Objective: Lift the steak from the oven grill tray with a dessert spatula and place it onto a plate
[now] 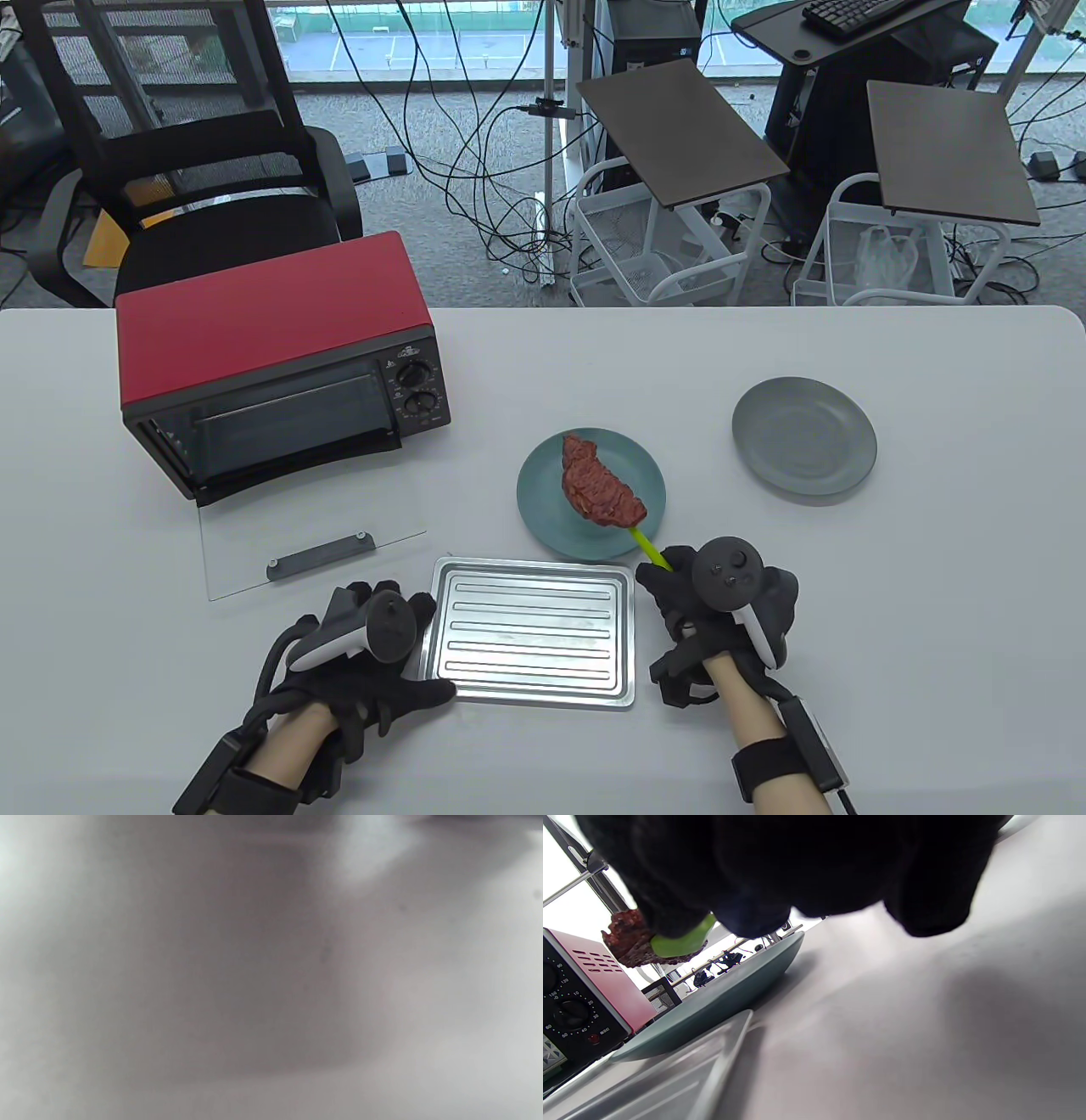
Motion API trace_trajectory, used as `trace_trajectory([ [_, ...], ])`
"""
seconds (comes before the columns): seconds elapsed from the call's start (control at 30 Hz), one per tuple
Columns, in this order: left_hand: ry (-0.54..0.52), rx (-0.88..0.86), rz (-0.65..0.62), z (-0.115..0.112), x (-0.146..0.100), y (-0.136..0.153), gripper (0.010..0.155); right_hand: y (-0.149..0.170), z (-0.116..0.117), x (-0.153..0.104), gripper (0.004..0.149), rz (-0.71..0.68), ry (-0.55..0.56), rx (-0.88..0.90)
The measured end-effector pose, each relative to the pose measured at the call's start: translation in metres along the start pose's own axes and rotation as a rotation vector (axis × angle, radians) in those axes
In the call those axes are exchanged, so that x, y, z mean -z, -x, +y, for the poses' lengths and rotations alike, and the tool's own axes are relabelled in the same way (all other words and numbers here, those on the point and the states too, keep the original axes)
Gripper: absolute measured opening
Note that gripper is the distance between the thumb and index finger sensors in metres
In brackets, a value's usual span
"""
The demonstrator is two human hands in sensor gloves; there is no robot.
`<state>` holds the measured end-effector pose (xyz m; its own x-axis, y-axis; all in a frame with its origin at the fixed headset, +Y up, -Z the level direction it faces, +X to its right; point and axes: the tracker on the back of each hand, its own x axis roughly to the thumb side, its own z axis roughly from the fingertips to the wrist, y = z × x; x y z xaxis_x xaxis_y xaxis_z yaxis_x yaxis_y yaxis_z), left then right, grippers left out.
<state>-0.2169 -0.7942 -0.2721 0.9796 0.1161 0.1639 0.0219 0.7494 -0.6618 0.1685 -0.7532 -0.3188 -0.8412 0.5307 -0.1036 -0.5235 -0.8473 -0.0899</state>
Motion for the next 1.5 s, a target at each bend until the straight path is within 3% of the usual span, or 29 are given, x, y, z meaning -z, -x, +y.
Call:
trace_trajectory([
  [1.5,0.006,0.006,-0.009,0.000,0.001,0.001,0.102,-0.009,0.014,0.010,0.041,0.064,-0.030,-0.191],
])
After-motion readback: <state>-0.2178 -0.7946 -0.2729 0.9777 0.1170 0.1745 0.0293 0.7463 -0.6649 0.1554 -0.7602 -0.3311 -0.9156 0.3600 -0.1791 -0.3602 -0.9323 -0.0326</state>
